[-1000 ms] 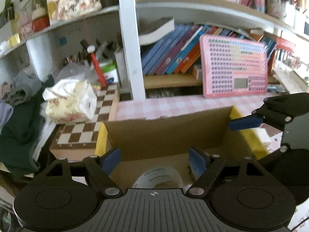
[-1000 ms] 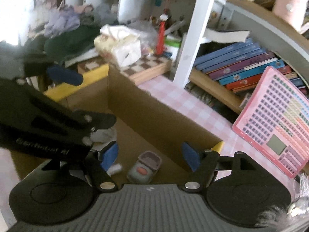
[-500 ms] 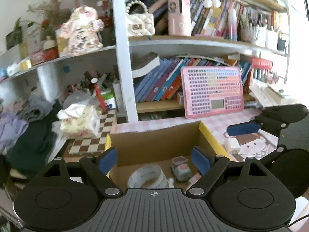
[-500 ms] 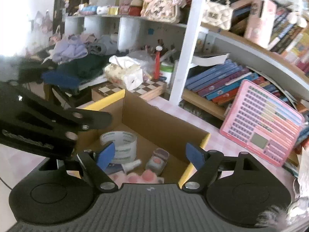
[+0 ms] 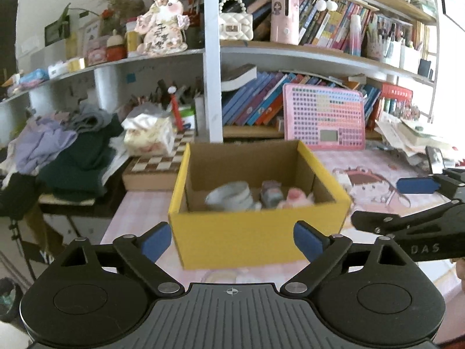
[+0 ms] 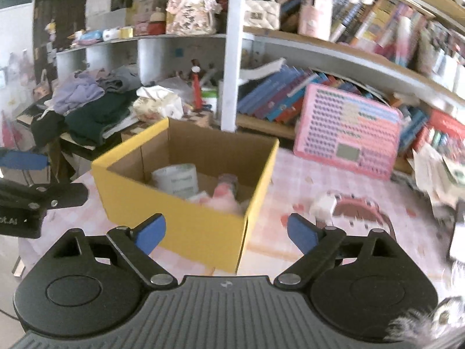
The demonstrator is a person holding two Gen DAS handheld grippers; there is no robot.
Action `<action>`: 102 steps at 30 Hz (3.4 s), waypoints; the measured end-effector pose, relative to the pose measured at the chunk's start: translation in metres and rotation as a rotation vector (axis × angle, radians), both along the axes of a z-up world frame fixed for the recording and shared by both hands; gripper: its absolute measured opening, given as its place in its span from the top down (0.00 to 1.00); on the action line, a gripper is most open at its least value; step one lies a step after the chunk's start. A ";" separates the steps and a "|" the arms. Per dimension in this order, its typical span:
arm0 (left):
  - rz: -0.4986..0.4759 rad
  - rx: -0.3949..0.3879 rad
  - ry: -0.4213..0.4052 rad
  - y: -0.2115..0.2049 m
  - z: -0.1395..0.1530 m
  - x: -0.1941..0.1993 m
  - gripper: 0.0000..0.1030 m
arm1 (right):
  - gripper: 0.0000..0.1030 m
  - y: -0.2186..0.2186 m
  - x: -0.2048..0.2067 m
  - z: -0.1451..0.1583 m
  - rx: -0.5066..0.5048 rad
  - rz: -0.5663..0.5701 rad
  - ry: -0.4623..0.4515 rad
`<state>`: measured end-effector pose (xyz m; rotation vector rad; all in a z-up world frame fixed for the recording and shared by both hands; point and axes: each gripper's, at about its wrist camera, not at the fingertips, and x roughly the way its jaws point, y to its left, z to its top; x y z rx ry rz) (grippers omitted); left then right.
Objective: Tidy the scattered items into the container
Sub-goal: 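Move both tools back toward the remaining items on the mat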
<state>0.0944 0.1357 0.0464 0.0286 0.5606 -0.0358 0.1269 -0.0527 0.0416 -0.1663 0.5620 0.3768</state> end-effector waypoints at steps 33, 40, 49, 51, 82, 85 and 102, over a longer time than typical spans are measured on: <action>-0.191 -0.024 0.239 -0.065 -0.057 -0.031 0.08 | 0.08 -0.051 -0.070 -0.043 -0.061 -0.206 0.190; -0.230 -0.008 0.248 -0.087 -0.057 -0.016 0.08 | 0.06 -0.072 -0.060 -0.045 -0.063 -0.236 0.194; -0.291 0.017 0.272 -0.122 -0.060 0.006 0.08 | 0.06 -0.105 -0.041 -0.048 -0.052 -0.291 0.208; -0.309 0.021 0.276 -0.131 -0.061 0.011 0.08 | 0.06 -0.113 -0.038 -0.049 -0.052 -0.301 0.214; -0.323 0.113 0.302 -0.258 -0.080 0.127 0.08 | 0.06 -0.234 0.093 -0.061 0.014 -0.306 0.263; -0.287 0.129 0.297 -0.261 -0.080 0.141 0.08 | 0.06 -0.234 0.110 -0.063 0.032 -0.274 0.259; -0.076 0.222 0.292 -0.271 -0.107 0.199 0.09 | 0.07 -0.197 0.220 -0.078 0.092 -0.029 0.248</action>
